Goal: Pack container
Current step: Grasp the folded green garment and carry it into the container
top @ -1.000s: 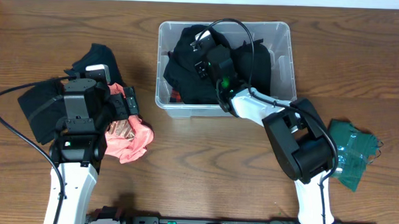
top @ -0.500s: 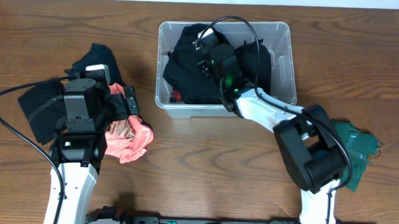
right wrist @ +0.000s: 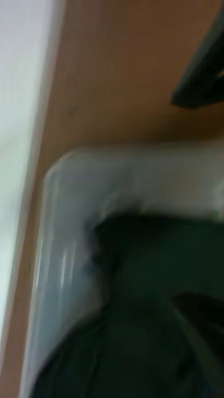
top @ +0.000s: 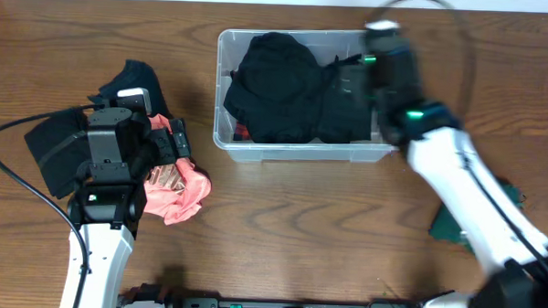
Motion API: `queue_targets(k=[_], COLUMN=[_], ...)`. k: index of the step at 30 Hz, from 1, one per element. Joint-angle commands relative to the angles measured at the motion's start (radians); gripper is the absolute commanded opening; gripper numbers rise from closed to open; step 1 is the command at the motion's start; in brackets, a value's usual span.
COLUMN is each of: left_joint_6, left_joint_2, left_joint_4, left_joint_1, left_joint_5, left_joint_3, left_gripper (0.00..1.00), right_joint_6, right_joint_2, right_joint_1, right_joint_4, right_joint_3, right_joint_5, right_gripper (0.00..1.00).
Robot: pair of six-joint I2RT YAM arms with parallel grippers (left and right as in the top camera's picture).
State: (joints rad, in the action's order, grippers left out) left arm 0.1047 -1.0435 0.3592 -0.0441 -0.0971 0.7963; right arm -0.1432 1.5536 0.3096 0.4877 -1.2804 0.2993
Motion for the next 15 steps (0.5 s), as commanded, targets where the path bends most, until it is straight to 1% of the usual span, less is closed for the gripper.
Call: queue_targets(k=[1,5,9,12,15], left_joint_6=[-0.002,-0.002,-0.002,-0.002,-0.002], left_joint_2=[-0.001,-0.001,-0.001,-0.001,-0.001], left_joint_4=[-0.002,-0.002,-0.002,-0.002,-0.002], left_joint_1=[0.0,0.0,0.0,0.0,0.0], left_joint_5=[0.016,0.016,0.016,0.016,0.016], left_joint_3=[0.019,0.019,0.019,0.019,0.019], left_gripper=[0.98,0.98,0.98,0.98,0.98], right_joint_6=[-0.24,-0.371,-0.477,-0.508,-0.531], right_joint_2=[-0.099,-0.175,-0.222,-0.239,-0.246], right_joint_1=[-0.118,-0.28,-0.439,-0.536,-0.621], right_joint_4=[0.165,0.374,0.513,0.558,0.558], right_joint_3=[0.0,0.005,0.037,0.085,0.169], right_joint_5=[0.018,0.014,0.001,-0.013,-0.031], right_gripper=[0.94,0.95,0.96,0.96,0.96])
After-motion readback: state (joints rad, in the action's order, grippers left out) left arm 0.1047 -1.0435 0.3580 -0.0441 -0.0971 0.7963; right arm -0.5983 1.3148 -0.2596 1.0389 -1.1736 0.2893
